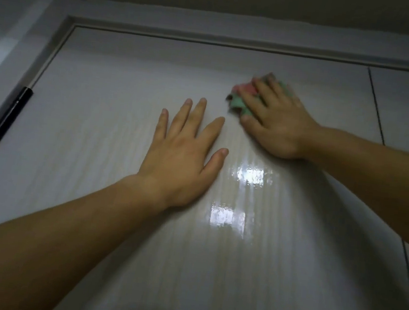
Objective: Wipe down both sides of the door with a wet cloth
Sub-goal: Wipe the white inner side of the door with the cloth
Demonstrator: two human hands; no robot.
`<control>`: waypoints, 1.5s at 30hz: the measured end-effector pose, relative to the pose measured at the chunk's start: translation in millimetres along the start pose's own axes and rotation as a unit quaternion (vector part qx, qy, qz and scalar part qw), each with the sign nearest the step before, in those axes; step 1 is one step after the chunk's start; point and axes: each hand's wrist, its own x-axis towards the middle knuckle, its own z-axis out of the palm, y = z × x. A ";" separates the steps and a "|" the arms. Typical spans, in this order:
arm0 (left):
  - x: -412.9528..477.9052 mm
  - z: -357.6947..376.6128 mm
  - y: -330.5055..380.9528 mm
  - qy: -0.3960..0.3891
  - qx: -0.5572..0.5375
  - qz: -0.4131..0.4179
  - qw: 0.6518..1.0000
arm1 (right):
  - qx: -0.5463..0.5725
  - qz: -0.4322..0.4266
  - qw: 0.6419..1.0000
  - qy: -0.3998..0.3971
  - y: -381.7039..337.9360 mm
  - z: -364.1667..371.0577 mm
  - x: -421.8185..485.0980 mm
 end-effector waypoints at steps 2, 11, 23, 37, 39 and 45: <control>1.4 0.9 10.9 -0.011 -0.006 0.018 1.000 | -0.008 -0.024 1.000 -0.010 15.3 -1.4 -10.5; 3.7 10.7 32.3 -0.030 0.017 0.012 0.999 | 0.018 0.068 0.997 0.016 43.5 -7.8 -23.2; 4.8 11.4 35.0 -0.022 0.012 0.006 1.000 | 0.013 0.118 0.993 0.014 65.4 -14.4 -6.3; 12.7 15.0 69.1 -0.025 -0.024 0.060 0.998 | 0.021 0.142 0.989 0.020 73.0 -8.4 -48.8; 10.9 17.8 78.5 -0.032 -0.029 0.063 0.997 | 0.011 0.103 0.995 0.012 72.8 -1.4 -73.1; 9.6 26.9 107.0 -0.026 -0.023 0.075 0.997 | 0.009 0.209 0.978 -0.011 130.6 -25.5 -28.2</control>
